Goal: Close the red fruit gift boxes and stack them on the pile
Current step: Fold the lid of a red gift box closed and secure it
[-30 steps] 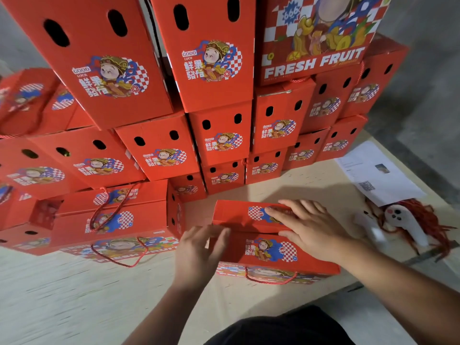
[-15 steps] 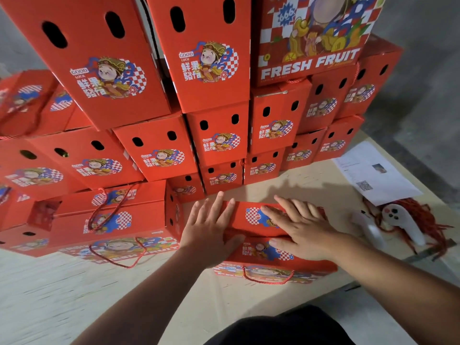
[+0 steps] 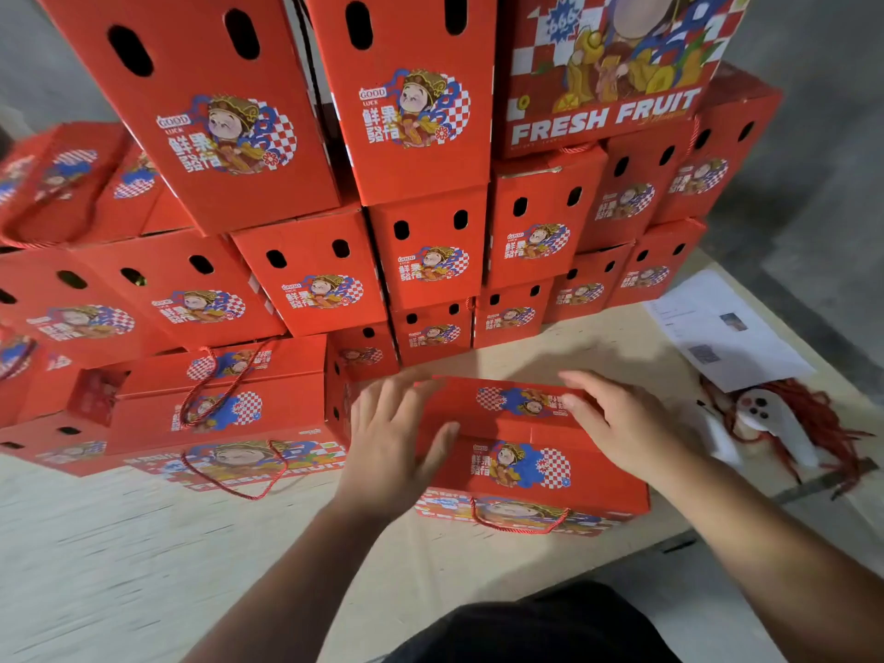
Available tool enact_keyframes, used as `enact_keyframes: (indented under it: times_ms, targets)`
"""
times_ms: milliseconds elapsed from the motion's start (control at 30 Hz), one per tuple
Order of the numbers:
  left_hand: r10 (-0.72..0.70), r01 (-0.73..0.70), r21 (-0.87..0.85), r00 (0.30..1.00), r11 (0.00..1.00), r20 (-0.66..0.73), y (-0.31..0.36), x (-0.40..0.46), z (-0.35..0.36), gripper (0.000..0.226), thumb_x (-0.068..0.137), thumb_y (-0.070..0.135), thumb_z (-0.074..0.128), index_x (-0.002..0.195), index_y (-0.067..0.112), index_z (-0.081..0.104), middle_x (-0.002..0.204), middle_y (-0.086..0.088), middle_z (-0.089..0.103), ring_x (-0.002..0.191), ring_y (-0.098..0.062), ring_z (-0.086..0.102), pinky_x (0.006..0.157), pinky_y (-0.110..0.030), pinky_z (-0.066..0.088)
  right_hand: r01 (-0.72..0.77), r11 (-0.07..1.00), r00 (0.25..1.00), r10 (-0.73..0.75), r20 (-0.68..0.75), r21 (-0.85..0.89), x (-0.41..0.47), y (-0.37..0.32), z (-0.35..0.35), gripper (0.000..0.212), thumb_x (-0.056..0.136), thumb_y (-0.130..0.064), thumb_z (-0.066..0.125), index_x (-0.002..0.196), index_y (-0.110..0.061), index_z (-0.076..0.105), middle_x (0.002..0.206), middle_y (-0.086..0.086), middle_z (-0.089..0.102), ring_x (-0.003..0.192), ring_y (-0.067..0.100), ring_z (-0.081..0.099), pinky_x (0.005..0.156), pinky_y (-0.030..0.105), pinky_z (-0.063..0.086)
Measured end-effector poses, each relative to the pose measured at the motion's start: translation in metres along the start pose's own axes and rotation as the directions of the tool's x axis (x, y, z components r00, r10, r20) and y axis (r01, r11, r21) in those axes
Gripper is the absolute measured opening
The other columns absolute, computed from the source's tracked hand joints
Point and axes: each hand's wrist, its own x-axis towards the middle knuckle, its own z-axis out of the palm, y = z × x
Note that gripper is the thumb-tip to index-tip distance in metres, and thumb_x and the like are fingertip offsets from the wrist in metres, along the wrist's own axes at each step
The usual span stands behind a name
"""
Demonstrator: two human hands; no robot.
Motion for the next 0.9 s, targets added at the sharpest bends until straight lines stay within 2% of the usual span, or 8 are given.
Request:
enact_keyframes:
  times_ms: [67,133,267,400,500,700,833,900]
  targets:
    - [0.079,-0.078,0.005,0.997,0.997,-0.016,0.006,-0.005,0.002,0.046,0.102,0.052,0.055,0.137,0.022,0.058,0.137,0.002,0.053,0.12,-0.026,0.048,0.098,-0.038,0.035,-0.016,0.999,0.991,0.012,0.134,0.029,0.001,-0.003,0.002,0.087,0.079,-0.083,0.049,0.153,-0.038,0.042,0.135,-0.019,0.057,0.113,0.007,0.062,0.081,0.018,0.049]
    - [0.164,-0.163,0.035,0.985,0.986,-0.051,0.011,-0.007,0.004,0.037,0.1,0.047,0.061,0.126,0.02,0.062,0.123,-0.001,0.057,0.103,-0.028,0.051,0.087,-0.041,0.039,0.058,0.992,0.979,-0.034,0.202,-0.111,0.003,-0.002,0.005,0.1,0.07,-0.091,0.049,0.155,-0.039,0.039,0.145,-0.016,0.054,0.124,0.01,0.058,0.093,0.024,0.049]
    - [0.356,-0.355,0.07,0.934,0.932,-0.014,0.018,-0.008,0.013,0.028,0.1,0.046,0.064,0.103,0.018,0.061,0.1,-0.001,0.06,0.082,-0.026,0.049,0.07,-0.039,0.037,0.104,0.949,0.992,-0.076,0.103,-0.299,0.018,-0.002,-0.002,0.086,0.078,-0.094,0.028,0.151,-0.049,0.033,0.136,-0.014,0.065,0.109,0.015,0.068,0.074,0.028,0.048]
    - [0.165,-0.217,0.098,0.911,0.971,0.379,0.019,-0.009,0.024,0.096,0.078,0.093,0.048,0.147,0.026,0.05,0.139,0.005,0.055,0.126,-0.022,0.049,0.111,-0.044,0.041,0.129,0.923,0.964,-0.031,0.264,-0.364,0.027,-0.001,0.0,0.067,0.091,-0.084,0.026,0.151,-0.063,0.003,0.148,-0.011,0.039,0.128,0.021,0.045,0.093,0.039,0.044]
    - [0.099,-0.162,0.099,0.882,0.982,0.461,0.016,-0.009,0.03,0.091,0.074,0.082,0.064,0.147,0.031,0.046,0.142,0.011,0.056,0.131,-0.02,0.051,0.116,-0.044,0.039,0.142,0.913,0.951,-0.017,0.31,-0.384,0.022,0.006,0.013,0.067,0.099,-0.074,0.029,0.151,-0.062,-0.012,0.146,-0.01,0.024,0.13,0.023,0.028,0.106,0.043,0.031]
    - [0.126,-0.157,0.053,0.918,0.986,0.375,0.017,-0.009,0.029,0.083,0.074,0.079,0.071,0.136,0.024,0.06,0.132,0.009,0.065,0.121,-0.019,0.059,0.104,-0.04,0.047,0.165,0.905,0.965,-0.066,0.255,-0.393,0.018,0.008,0.016,0.069,0.099,-0.073,0.026,0.154,-0.057,-0.013,0.147,-0.007,0.025,0.129,0.022,0.03,0.107,0.042,0.032]
    - [0.102,-0.1,-0.25,0.995,0.963,-0.004,0.008,-0.032,0.023,0.039,0.094,0.057,0.07,0.111,0.021,0.072,0.106,0.007,0.073,0.093,-0.019,0.068,0.077,-0.038,0.057,0.157,0.893,0.974,-0.069,0.217,-0.422,0.011,0.007,0.024,0.076,0.097,-0.075,0.028,0.155,-0.055,-0.016,0.154,-0.004,0.022,0.135,0.025,0.028,0.112,0.043,0.028]
    - [0.051,-0.068,-0.171,0.994,0.983,-0.099,0.007,-0.034,0.019,0.024,0.099,0.049,0.064,0.106,0.026,0.064,0.096,0.007,0.068,0.08,-0.021,0.059,0.068,-0.041,0.05,0.156,0.872,0.979,-0.074,0.19,-0.464,0.006,0.007,0.031,0.078,0.097,-0.074,0.028,0.156,-0.052,-0.019,0.156,-0.002,0.021,0.137,0.026,0.027,0.114,0.043,0.025]
